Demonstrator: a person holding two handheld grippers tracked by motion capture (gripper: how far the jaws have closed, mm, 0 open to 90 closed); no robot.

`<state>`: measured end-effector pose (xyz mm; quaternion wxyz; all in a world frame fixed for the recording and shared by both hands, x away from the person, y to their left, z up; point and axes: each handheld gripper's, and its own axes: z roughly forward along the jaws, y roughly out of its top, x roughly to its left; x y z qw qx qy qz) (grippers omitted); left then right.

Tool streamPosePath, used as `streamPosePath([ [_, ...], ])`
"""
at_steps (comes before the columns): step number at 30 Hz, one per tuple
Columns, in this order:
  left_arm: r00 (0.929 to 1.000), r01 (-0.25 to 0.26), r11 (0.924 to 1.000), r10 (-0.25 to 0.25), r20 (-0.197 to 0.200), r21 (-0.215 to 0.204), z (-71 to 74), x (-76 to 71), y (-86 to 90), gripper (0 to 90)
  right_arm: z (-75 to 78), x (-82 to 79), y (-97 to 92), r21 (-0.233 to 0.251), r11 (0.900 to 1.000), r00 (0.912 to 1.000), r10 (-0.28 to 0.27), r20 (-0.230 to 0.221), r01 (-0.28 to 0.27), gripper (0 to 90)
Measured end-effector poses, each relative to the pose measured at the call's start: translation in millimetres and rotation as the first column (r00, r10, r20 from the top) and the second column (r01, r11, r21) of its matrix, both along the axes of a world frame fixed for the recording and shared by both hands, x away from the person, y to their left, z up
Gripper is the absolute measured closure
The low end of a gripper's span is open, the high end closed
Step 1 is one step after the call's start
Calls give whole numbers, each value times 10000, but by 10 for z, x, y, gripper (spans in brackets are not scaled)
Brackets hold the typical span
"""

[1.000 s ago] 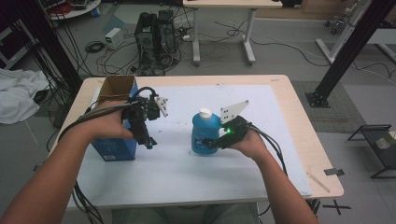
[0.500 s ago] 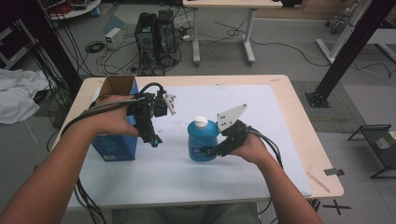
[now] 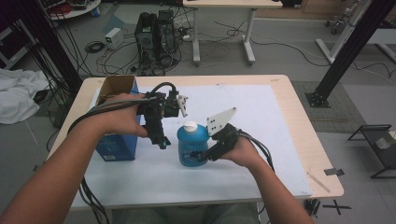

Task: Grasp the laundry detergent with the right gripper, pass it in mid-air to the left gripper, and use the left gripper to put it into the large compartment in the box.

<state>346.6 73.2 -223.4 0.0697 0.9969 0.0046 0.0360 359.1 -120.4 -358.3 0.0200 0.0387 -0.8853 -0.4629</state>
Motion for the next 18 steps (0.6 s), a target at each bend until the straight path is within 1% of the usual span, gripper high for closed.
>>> streamPosePath([
  [1, 9999, 43, 10000, -42, 113, -45, 1, 0, -14, 104, -8, 32, 42, 293, 9989, 9989, 355, 309, -364, 457],
  [2, 9999, 94, 10000, -94, 89, -3, 3, -6, -39, 103, -1, 15, 41, 195, 9997, 9997, 138, 178, -142, 457],
  [3, 9999, 113, 9999, -113, 91, 16, 2, -10, -55, 104, 1, 17, 65, 208, 9997, 9997, 125, 208, -129, 457],
  [4, 9998, 139, 9999, -140, 104, 17, 2, -12, -66, 104, 2, 7, 79, 172, 9998, 9999, 82, 107, -83, 458],
  [5, 9998, 171, 9998, -171, 63, 46, 4, -16, -80, 104, 4, 9, 89, 137, 9998, 9998, 138, 123, -139, 458],
  [6, 9998, 178, 9998, -179, 104, 95, 9, -22, -91, 103, 1, 9, 104, 159, 9998, 9998, 142, 123, -144, 458],
  [7, 9997, 210, 9998, -211, 104, 72, 9, -26, -101, 104, 1, 13, 115, 193, 9997, 9998, 146, 151, -149, 458],
  [8, 9999, 123, 9999, -123, 106, 38, 10, -33, -111, 103, -3, 14, 129, 234, 9996, 9997, 125, 189, -130, 458],
  [9, 9998, 182, 9998, -183, 121, 80, 18, -30, -119, 104, 0, 16, 136, 188, 9997, 9996, 152, 221, -156, 459],
  [10, 9995, 262, 9996, -263, 154, 98, 23, -29, -127, 104, 3, 12, 147, 234, 9996, 9999, 129, 102, -132, 459],
  [12, 9997, 231, 9997, -232, 112, 66, 32, -41, -138, 103, -4, 18, 170, 278, 9994, 9995, 195, 250, -201, 459],
  [14, 9999, 131, 9998, -132, 90, 119, 40, -44, -148, 104, -5, 16, 188, 321, 9992, 9994, 214, 254, -222, 459],
  [15, 9998, 180, 9997, -182, 104, 172, 41, -45, -154, 104, -6, 12, 196, 331, 9993, 9996, 171, 246, -179, 459],
  [16, 9998, 173, 9997, -173, 36, 147, 35, -46, -161, 104, -1, 13, 204, 316, 9992, 9997, 219, 146, -224, 459],
  [17, 9999, 137, 9998, -138, 50, 168, 34, -46, -169, 104, -1, 14, 211, 325, 9992, 9995, 217, 229, -224, 459],
  [18, 9998, 173, 9995, -174, 33, 252, 34, -46, -180, 104, 0, 8, 221, 355, 9991, 9997, 205, 154, -210, 459],
])
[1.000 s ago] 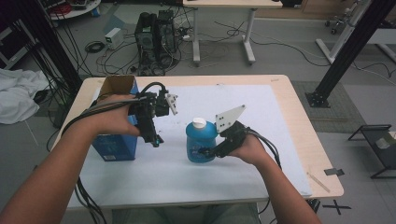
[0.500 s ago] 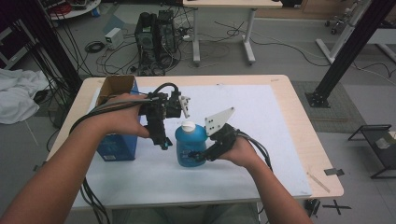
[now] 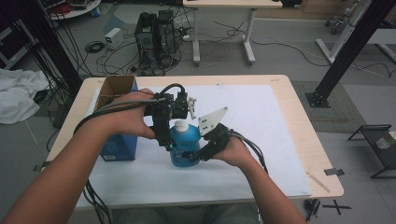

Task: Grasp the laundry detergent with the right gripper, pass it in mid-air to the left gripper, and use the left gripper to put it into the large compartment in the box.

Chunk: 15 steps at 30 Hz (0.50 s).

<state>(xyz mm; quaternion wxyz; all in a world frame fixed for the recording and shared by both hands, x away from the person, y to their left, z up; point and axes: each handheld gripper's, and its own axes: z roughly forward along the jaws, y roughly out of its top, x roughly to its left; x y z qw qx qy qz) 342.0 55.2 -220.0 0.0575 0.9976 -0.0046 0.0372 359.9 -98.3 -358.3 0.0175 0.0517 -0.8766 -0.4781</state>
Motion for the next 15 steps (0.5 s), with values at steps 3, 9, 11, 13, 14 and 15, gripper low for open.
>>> streamPosePath([
  [3, 10000, -2, 10000, 2, -25, 88, -12, -2, -31, 104, 15, 5, 25, 54, 9999, 9999, 92, 83, -92, 459],
  [9, 10000, 50, 9999, -48, -84, 159, -54, -7, -68, 105, 35, -9, 73, 44, 9999, 9999, 97, -62, -97, 459],
  [11, 10000, 34, 9998, -32, -82, 192, -66, -7, -79, 105, 37, -13, 88, 71, 9999, 9999, 101, -52, -101, 459],
  [13, 10000, 39, 9997, -38, -67, 224, -74, -11, -88, 105, 35, -6, 105, 94, 9998, 9999, 149, 55, -150, 459],
  [14, 9999, -47, 9997, 50, -136, 232, -76, -16, -96, 105, 37, -3, 110, 68, 9998, 9999, 161, 56, -162, 459],
  [15, 9998, -30, 9998, 33, -190, 177, -88, -15, -99, 105, 33, -1, 120, 114, 9998, 9998, 168, 101, -169, 459],
])
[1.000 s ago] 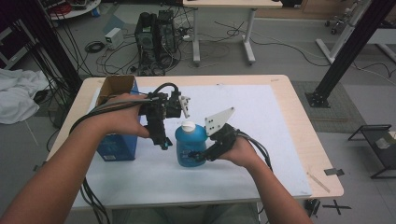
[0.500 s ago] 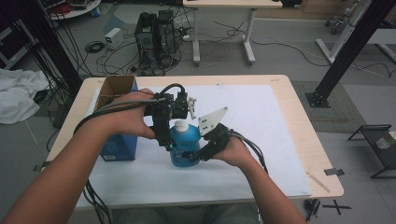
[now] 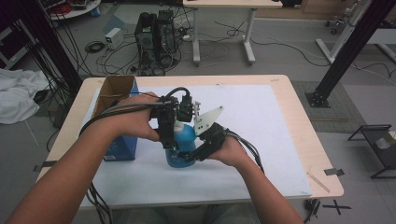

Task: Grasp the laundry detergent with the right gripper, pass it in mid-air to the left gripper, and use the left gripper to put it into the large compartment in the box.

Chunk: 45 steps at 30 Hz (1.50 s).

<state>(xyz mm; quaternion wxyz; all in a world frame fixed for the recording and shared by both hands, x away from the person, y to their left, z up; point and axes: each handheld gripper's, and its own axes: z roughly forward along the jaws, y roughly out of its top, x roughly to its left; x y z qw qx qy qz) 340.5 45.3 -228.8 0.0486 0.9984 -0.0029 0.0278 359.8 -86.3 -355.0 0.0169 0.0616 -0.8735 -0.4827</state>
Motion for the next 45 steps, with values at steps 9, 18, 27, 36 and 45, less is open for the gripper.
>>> streamPosePath([
  [9, 10000, 48, 9994, -48, -1, 350, -53, -3, -62, 106, 2, -19, 34, -309, 9995, 9994, 91, -339, -101, 459],
  [18, 10000, -40, 9980, 35, 82, 637, -78, -5, -86, 151, 8, -73, 60, -245, 9996, 9961, -157, -872, 136, 459],
  [27, 9997, -166, 9975, 176, -146, 687, -100, 1, -97, 200, 5, -64, 69, -164, 9998, 9975, -93, -697, 82, 459],
  [36, 9992, -244, 9969, 266, -283, 748, -98, 8, -105, 238, 8, -60, 70, -210, 9998, 9973, -89, -723, 74, 459],
  [45, 9987, -270, 9966, 302, -401, 777, -115, 22, -106, 277, 0, -54, 68, -217, 9997, 9967, -93, -807, 76, 459],
])
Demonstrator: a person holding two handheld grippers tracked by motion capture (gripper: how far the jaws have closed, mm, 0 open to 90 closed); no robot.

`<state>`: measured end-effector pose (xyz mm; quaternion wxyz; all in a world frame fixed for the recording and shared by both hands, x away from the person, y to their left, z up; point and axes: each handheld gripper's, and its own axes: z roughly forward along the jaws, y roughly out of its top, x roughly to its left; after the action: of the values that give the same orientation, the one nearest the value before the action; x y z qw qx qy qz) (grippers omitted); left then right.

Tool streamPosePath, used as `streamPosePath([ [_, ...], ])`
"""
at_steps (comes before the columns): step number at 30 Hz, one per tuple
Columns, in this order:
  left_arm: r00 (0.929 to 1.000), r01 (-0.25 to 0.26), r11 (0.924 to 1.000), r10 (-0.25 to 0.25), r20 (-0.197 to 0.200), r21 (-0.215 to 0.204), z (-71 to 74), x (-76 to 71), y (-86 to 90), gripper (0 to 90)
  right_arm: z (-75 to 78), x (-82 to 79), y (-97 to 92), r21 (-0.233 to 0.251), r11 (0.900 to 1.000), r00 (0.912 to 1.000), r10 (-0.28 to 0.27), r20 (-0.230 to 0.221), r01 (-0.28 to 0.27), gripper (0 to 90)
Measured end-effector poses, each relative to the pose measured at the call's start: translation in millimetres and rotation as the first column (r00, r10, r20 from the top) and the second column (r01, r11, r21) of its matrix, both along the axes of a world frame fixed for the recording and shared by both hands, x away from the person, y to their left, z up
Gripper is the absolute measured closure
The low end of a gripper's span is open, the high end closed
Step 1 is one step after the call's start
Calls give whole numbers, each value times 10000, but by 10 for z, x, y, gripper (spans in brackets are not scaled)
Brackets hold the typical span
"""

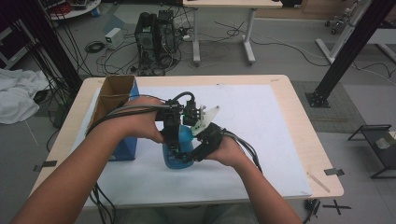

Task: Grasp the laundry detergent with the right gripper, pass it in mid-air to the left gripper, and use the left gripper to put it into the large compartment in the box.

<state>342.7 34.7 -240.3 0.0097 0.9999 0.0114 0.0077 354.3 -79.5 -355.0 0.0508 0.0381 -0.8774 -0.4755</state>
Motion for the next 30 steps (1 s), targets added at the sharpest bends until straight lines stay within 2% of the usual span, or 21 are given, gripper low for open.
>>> streamPosePath([
  [2, 10000, 3, 10000, -3, -40, 9, 3, 2, 1, 309, 5, 6, -4, 3, 10000, 10000, 9, -23, -9, 459],
  [3, 9999, -67, 10000, 67, -139, -9, 0, 4, 3, 310, 3, 13, -1, 60, 10000, 10000, 3, 85, -3, 459],
  [6, 9999, -36, 10000, 36, -107, 23, 1, 10, 2, 310, -2, 28, 8, 110, 9999, 9996, 45, 261, -48, 459],
  [8, 9991, -197, 9998, 197, -385, 16, -9, -1, 5, 333, -8, 15, 12, 33, 10000, 10000, 32, 76, -33, 459],
  [9, 9999, -3, 10000, 3, -151, 40, -5, 8, 1, 334, -5, 12, 9, -39, 10000, 10000, 33, 5, -33, 459],
  [10, 9998, -14, 10000, 15, -217, 30, -9, 5, 0, 345, -6, 12, 10, -41, 10000, 10000, 42, 6, -42, 459],
  [12, 9999, 121, 9998, -120, -56, 166, -5, 6, -6, 356, -8, 14, 10, -15, 10000, 10000, 31, 26, -31, 459],
  [13, 9997, 87, 9998, -84, -215, 159, -11, 5, -9, 361, -4, 11, 10, -26, 10000, 10000, 17, -16, -17, 459],
  [17, 9999, 28, 9998, -24, -170, 195, -15, -2, -12, 365, -9, 24, 16, 77, 10000, 9999, -4, 161, 2, 460],
  [19, 9999, 107, 9994, -109, 36, 327, -21, 0, -22, 370, -7, 33, 13, 37, 10000, 9998, -2, 196, 1, 460],
  [22, 9993, 225, 9984, -241, 302, 520, -52, 0, -38, 375, -21, 26, 15, -168, 9998, 9999, -103, -11, 102, 461],
  [24, 9994, 195, 9988, -208, 281, 455, -54, 3, -34, 376, -26, 41, 17, -103, 9999, 9999, -82, 134, 83, 461],
  [26, 9994, 215, 9989, -226, 254, 420, -42, 12, -26, 378, -26, 27, 10, -185, 9998, 9999, -123, -70, 122, 461],
  [28, 10000, -44, 9994, 44, 15, 337, -44, -7, -19, 379, -21, 21, 8, -190, 9998, 9998, -103, -156, 100, 460],
  [29, 10000, 15, 9993, -18, 85, 362, -38, 3, -21, 380, -16, 40, 9, -91, 10000, 10000, -8, 99, 9, 460],
  [30, 9999, 80, 9992, -83, 85, 400, -35, 5, -26, 380, -17, 40, 10, -56, 10000, 10000, 9, 55, -9, 459],
])
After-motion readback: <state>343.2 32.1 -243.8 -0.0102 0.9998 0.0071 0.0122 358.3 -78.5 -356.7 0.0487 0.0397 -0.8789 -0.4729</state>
